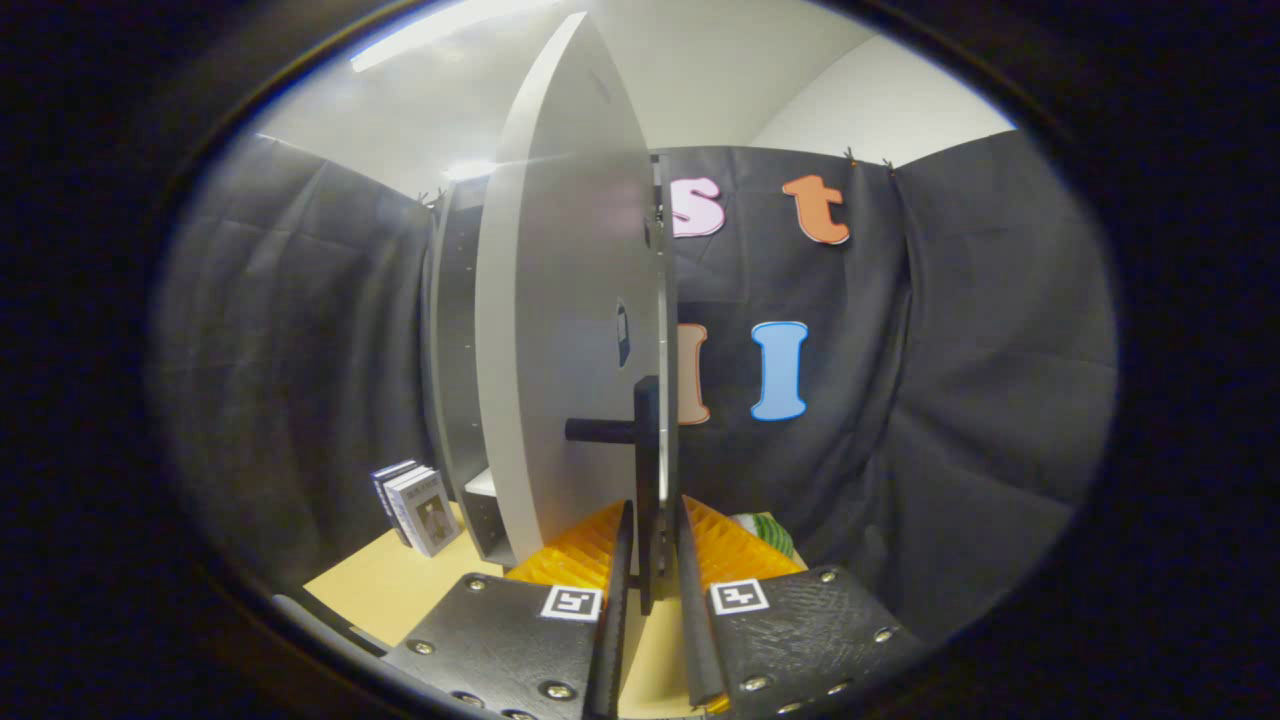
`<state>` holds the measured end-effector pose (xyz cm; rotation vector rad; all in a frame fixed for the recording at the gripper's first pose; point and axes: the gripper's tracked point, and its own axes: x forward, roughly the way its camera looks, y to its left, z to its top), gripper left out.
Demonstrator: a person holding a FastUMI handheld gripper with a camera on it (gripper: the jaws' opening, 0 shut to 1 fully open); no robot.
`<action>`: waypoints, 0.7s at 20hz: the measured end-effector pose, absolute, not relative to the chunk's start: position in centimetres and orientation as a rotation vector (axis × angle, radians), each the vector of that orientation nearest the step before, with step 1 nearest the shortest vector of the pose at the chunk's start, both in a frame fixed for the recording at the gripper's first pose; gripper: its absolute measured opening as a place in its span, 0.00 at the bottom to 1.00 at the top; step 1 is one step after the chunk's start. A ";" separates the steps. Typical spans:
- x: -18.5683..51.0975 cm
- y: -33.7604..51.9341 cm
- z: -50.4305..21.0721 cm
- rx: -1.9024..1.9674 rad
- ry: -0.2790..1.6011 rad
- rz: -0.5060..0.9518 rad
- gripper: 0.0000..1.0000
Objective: Open the shoe cabinet door, grab the shoes and put them into the shoe cabinet, then close the shoe cabinet door.
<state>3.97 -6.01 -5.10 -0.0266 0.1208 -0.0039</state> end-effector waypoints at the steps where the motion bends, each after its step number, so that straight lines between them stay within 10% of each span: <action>1: 4.1 -7.0 -5.1 -0.021 0.121 -0.014 0.25; 14: 0.0 -9.7 -3.1 -0.045 0.051 -0.063 0.26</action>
